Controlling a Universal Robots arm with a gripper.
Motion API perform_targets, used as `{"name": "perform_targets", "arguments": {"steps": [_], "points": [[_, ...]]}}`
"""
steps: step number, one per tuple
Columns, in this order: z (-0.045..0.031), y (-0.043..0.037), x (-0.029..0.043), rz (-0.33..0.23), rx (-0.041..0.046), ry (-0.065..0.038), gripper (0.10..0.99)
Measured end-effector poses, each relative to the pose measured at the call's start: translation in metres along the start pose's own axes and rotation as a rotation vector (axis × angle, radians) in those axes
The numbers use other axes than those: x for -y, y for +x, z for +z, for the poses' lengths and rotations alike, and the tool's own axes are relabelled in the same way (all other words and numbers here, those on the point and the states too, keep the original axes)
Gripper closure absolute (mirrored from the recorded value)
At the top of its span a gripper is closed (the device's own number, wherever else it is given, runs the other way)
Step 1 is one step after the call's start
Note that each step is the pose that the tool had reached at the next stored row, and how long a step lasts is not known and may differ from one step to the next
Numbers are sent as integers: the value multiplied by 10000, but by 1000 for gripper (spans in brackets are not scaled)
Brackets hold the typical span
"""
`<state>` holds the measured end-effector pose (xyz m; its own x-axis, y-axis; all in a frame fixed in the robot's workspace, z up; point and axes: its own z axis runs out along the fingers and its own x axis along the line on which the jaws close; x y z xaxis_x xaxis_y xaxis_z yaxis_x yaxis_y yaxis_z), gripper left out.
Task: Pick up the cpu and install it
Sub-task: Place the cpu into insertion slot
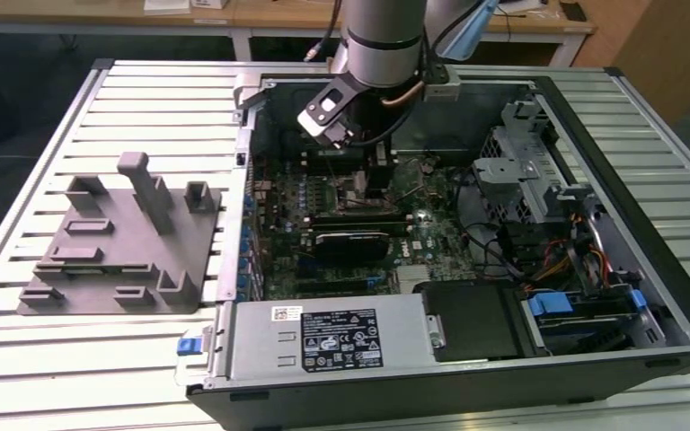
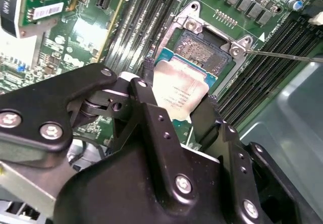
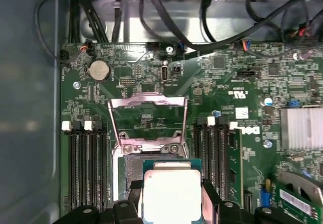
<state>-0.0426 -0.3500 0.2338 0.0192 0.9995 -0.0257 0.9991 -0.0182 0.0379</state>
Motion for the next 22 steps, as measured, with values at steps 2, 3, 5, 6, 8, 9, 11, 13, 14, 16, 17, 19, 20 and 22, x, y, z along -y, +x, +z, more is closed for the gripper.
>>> {"name": "perform_targets", "arguments": {"steps": [2, 3, 5, 6, 8, 9, 11, 13, 14, 16, 17, 19, 20, 22], "points": [[18, 7, 0, -152, -9, -2, 545], [29, 9, 1, -226, -15, -4, 545], [53, 18, 13, -302, -20, -7, 545], [64, 27, 22, -312, -18, -6, 545], [88, 51, 37, -322, -18, -6, 545], [103, 64, 42, -326, -20, -6, 545], [135, 89, 52, -332, -20, -7, 545], [169, 115, 61, -338, -20, -6, 545], [186, 124, 64, -341, -19, -6, 545], [221, 130, 67, -342, -21, -7, 545], [238, 131, 68, -343, -19, -7, 545], [267, 131, 69, -343, -17, -7, 545], [280, 132, 70, -342, -16, -7, 545], [305, 132, 72, -342, -15, -7, 545]]}}
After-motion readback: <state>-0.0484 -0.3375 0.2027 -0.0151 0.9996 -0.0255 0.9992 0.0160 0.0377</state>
